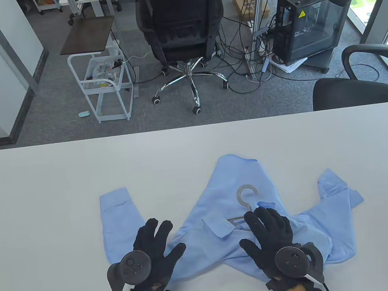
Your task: Remove long-sleeve shirt from gray hanger
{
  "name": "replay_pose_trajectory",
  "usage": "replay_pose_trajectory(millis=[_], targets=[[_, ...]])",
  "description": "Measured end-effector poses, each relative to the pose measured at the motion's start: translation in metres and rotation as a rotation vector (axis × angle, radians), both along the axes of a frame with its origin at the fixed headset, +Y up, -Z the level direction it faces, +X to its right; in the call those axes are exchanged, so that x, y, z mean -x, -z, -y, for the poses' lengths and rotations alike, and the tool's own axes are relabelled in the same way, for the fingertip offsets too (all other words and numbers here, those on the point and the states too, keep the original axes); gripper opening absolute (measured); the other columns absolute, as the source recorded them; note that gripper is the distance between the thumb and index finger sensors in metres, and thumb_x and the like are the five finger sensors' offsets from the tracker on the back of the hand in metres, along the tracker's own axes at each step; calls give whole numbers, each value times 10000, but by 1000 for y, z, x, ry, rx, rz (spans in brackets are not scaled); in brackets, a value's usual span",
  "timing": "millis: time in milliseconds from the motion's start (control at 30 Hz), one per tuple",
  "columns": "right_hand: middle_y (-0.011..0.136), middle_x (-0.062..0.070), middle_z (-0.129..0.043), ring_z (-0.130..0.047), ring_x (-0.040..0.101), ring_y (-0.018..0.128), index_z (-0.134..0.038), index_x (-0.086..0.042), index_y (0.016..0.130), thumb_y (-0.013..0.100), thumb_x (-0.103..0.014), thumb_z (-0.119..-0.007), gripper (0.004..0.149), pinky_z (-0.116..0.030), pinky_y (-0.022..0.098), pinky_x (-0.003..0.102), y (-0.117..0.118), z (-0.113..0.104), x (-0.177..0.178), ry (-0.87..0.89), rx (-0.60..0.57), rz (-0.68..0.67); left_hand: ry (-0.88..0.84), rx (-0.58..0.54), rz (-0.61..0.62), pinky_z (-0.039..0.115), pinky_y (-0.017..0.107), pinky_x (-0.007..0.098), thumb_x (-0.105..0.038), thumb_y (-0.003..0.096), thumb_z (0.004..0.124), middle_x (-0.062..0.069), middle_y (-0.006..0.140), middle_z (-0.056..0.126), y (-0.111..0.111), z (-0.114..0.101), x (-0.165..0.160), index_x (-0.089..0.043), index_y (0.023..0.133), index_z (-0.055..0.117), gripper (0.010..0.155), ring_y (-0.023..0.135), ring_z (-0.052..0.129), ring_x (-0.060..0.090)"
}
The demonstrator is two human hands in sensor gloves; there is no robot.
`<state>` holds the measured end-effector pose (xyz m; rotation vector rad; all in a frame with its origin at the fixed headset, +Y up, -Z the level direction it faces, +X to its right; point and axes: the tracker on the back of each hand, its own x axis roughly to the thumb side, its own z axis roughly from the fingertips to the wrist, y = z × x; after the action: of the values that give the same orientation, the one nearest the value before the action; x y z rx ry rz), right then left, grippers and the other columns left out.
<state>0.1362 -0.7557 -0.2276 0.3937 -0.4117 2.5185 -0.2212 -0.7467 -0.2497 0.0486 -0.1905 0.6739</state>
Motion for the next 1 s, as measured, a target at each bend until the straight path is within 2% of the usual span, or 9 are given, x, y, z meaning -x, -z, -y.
replay_pose_trajectory(millis=[400, 667, 1000], targets=[[1179, 261, -493, -476, 612, 1051, -518, -195, 1171, 578, -652, -618, 756, -357, 673, 818, 0, 0, 0, -1, 8, -7, 7, 3, 8, 284, 771, 703, -740, 470, 670, 154, 1246, 336, 0, 1, -1, -331, 1158, 483, 822, 1114, 322, 583], [1184, 250, -492, -454, 621, 1052, -524, -209, 1169, 573, -658, -635, 755, -284, 646, 840, 0, -2, -1, -13, -7, 13, 26, -30, 39, 262, 770, 700, -736, 472, 663, 163, 1249, 302, -2, 0, -9, -327, 1163, 454, 830, 1111, 278, 583], [1180, 265, -476, -447, 625, 1044, -517, -191, 1168, 574, -649, -639, 760, -282, 636, 841, -1, -2, 0, -14, -14, 17, 22, -25, 18, 259, 769, 698, -725, 473, 667, 167, 1245, 305, -1, 3, -6, -320, 1160, 456, 826, 1105, 279, 588]])
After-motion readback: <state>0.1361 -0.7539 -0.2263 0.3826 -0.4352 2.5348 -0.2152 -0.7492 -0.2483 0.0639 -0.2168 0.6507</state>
